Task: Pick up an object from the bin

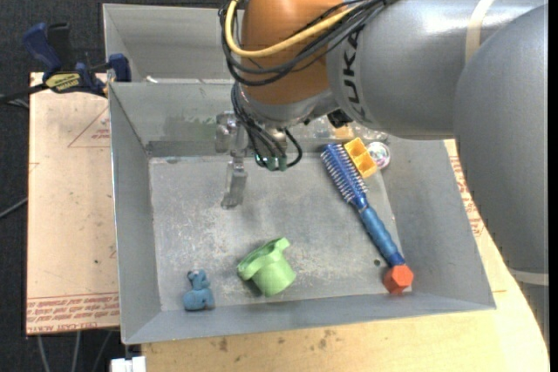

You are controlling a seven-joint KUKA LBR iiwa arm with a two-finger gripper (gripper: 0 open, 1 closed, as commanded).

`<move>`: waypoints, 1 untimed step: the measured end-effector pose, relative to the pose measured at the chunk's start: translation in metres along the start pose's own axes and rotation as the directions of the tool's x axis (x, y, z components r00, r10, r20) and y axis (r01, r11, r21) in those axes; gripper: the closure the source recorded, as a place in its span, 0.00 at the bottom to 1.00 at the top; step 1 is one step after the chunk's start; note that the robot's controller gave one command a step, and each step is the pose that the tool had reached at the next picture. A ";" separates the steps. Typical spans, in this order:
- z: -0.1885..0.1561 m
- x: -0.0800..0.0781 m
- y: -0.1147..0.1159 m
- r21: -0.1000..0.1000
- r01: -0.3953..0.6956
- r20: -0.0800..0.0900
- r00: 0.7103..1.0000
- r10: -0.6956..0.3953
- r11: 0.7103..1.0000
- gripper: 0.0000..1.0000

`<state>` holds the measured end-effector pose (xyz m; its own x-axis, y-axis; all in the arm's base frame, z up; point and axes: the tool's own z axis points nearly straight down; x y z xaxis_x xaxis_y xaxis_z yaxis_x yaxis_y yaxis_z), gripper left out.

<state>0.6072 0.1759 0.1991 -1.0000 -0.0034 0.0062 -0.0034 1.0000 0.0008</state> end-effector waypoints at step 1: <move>0.041 -0.027 -0.108 0.004 -0.017 0.005 1.000 0.017 1.000 0.00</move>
Offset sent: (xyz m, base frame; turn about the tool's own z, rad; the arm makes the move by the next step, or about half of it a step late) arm 0.0265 -0.1023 -0.0388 0.0089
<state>0.6344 0.0677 0.1581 -0.9999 0.0139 0.0007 0.0139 0.9999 -0.0033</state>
